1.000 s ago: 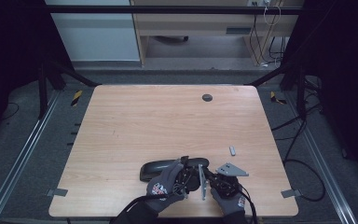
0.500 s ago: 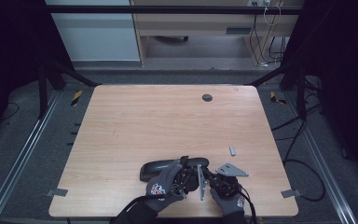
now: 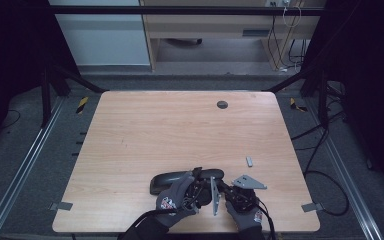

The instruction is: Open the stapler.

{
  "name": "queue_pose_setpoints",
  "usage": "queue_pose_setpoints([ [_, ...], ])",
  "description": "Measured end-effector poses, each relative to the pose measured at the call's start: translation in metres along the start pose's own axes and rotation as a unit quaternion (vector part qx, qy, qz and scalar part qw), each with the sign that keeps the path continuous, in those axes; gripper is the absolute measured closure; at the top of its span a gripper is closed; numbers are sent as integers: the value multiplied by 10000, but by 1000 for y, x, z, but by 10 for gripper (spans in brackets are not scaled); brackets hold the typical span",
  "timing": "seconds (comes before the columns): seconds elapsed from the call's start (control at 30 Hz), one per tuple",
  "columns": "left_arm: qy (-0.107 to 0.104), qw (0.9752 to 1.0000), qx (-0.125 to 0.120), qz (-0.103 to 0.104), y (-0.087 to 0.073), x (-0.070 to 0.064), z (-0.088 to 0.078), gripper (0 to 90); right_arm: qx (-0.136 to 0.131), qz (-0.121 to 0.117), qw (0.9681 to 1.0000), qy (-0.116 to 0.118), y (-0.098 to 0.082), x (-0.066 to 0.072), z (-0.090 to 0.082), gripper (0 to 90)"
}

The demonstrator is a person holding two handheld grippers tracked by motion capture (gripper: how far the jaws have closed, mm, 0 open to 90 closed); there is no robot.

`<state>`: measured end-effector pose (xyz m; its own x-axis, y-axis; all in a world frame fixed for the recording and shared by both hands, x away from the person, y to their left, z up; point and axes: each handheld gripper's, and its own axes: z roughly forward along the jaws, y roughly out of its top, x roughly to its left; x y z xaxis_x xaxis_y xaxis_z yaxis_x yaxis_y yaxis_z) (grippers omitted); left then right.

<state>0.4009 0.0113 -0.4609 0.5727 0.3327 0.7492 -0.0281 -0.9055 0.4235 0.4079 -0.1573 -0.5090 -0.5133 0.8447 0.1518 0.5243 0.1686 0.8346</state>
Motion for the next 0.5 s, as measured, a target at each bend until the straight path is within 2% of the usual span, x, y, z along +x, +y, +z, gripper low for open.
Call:
queue_pose_setpoints([
  [0.1,-13,10000,5,14,0,0,0,531,-9,-21,10000,-1,0,0,0,900],
  [0.2,16,9999,64,152,1,0,0,535,-6,-17,10000,40,0,-1,0,900],
  [0.3,31,9998,100,186,2,0,0,539,-2,-10,10000,42,1,-1,0,900],
  [0.37,113,9996,94,244,2,-2,1,542,-16,-37,9999,114,1,0,2,900],
  [0.5,191,9992,118,344,2,-4,1,548,-26,-123,9999,99,2,5,3,900],
])
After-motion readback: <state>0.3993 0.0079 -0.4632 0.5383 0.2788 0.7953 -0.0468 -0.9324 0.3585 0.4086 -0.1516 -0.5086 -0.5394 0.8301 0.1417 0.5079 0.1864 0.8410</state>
